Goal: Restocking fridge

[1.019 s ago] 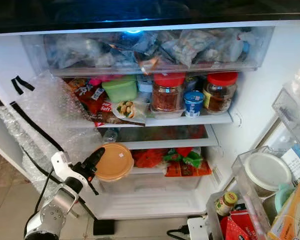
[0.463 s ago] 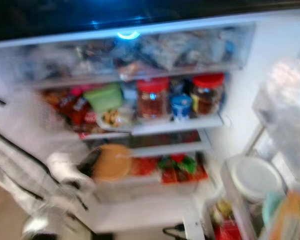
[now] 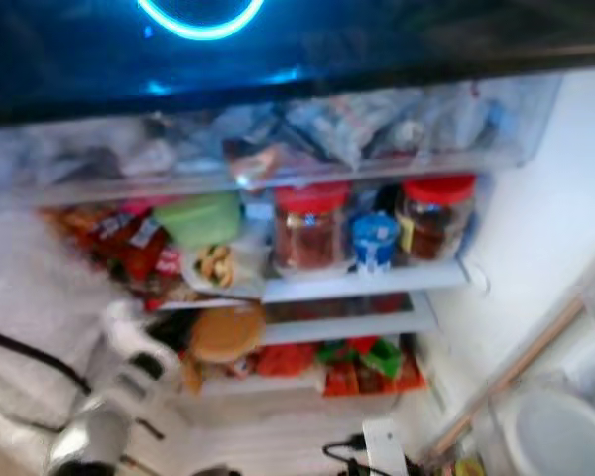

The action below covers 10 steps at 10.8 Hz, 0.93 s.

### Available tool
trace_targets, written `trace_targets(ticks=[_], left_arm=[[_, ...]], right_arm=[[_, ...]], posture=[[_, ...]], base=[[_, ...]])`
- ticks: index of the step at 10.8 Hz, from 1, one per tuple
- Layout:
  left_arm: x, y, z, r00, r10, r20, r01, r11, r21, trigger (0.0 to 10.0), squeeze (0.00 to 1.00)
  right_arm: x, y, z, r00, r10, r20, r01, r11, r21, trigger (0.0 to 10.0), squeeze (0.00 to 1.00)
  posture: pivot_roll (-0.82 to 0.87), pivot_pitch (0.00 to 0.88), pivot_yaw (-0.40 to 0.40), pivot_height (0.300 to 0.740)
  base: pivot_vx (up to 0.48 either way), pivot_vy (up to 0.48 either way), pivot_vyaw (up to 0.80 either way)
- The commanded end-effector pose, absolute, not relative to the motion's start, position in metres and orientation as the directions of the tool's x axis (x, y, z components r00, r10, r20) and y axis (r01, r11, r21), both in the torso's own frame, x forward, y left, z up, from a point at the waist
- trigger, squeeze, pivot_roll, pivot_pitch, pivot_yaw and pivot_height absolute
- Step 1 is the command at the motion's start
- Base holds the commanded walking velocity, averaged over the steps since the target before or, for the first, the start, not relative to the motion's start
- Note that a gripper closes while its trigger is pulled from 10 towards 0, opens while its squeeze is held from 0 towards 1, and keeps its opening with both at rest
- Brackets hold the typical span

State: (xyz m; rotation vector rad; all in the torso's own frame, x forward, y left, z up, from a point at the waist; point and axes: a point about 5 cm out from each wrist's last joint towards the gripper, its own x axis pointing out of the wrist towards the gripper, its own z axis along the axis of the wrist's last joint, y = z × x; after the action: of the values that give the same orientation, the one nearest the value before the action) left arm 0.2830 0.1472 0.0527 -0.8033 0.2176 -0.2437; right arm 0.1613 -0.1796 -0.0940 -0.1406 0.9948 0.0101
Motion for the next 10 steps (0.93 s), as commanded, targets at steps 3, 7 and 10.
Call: trace_targets(ticks=[3, 7, 10], left_arm=[[0.282, 0.155, 0.047, 0.942, -0.313, -0.117, 0.118, 0.64, -0.76, 10.0, 0.0], [0.291, 0.15, 0.039, 0.929, -0.348, -0.127, 0.107, 0.581, -0.807, 10.0, 0.0], [0.306, 0.146, 0.036, 0.933, -0.337, -0.129, 0.077, 0.533, -0.843, 10.0, 0.0]], right_arm=[[0.146, -0.187, -0.1, 0.491, -0.077, -0.868, -0.066, 0.99, -0.125, 10.0, 0.0], [0.146, -0.186, -0.1, 0.493, -0.076, -0.867, -0.065, 0.99, -0.123, 10.0, 0.0], [0.145, -0.18, -0.101, 0.498, -0.071, -0.864, -0.064, 0.991, -0.119, 10.0, 0.0]], posture=[[0.03, 0.041, 0.048, 0.67], [0.03, 0.042, 0.049, 0.67], [0.01, 0.047, 0.054, 0.67]], base=[[0.0, 0.0, 0.0], [0.0, 0.0, 0.0], [0.0, 0.0, 0.0]])
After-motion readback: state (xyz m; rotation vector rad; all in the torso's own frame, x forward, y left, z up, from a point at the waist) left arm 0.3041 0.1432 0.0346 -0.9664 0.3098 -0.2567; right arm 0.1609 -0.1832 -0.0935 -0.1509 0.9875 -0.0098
